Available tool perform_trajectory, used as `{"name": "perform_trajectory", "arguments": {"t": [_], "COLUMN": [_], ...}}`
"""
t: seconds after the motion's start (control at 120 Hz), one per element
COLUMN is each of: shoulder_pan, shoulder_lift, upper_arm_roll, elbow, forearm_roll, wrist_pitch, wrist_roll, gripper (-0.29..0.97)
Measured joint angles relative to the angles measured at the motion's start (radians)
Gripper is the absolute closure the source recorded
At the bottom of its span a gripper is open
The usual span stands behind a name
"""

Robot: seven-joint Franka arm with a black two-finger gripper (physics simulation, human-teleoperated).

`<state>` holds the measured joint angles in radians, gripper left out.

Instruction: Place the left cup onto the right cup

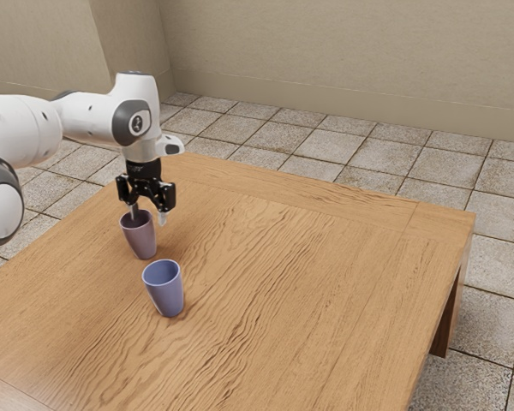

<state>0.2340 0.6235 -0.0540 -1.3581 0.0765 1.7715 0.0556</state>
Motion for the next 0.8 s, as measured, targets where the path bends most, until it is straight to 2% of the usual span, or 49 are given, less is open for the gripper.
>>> {"name": "perform_trajectory", "arguments": {"t": [0.45,0.8], "shoulder_pan": [0.021,0.032], "shoulder_lift": [0.022,0.035], "upper_arm_roll": [-0.011,-0.015], "elbow": [0.005,0.007], "forearm_roll": [0.000,-0.003], "wrist_pitch": [0.005,0.007], "wrist_roll": [0.004,0.005], "gripper": [0.22,0.30]}}
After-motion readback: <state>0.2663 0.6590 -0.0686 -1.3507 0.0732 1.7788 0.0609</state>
